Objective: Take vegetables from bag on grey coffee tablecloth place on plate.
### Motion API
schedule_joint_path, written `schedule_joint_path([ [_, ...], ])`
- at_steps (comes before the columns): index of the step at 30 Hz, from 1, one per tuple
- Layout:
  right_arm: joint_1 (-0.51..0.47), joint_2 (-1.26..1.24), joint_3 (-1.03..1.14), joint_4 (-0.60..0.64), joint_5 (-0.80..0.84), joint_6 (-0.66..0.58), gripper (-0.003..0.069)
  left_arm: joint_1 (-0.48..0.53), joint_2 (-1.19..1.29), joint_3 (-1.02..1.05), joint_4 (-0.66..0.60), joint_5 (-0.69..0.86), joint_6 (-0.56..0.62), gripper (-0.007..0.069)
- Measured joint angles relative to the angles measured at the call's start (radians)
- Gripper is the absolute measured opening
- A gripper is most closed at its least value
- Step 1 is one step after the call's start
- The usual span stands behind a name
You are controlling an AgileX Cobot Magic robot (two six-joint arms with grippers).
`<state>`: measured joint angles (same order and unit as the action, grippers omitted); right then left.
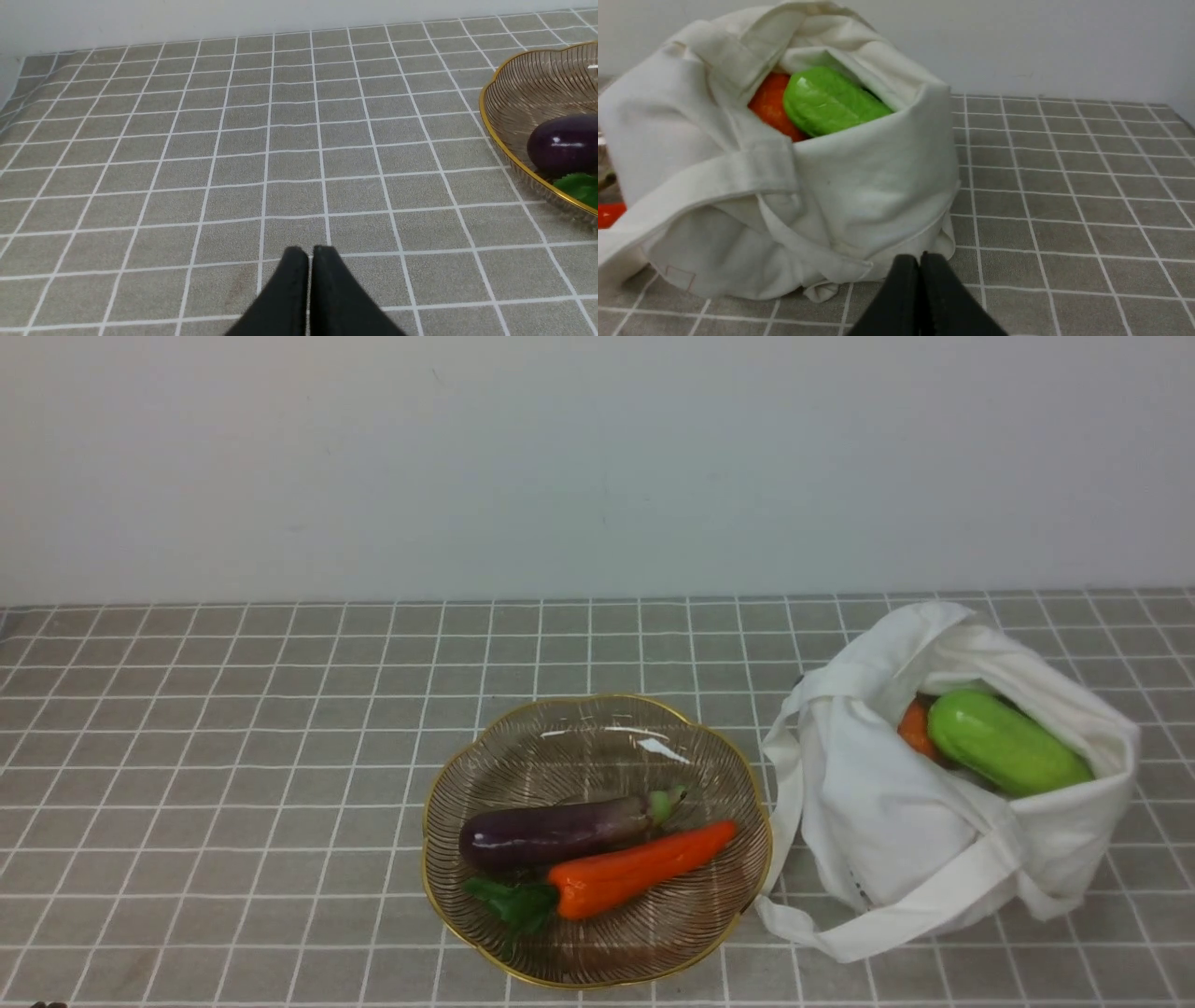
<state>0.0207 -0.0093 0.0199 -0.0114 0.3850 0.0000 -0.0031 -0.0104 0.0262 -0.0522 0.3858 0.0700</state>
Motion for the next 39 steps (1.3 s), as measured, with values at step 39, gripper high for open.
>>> schedule_joint_path([
  [39,-0.015,-0.002,0.000,0.004,0.000,0.000,-0.0015,0.000,0.000,0.000,0.000,0.000,0.000,-0.0005],
])
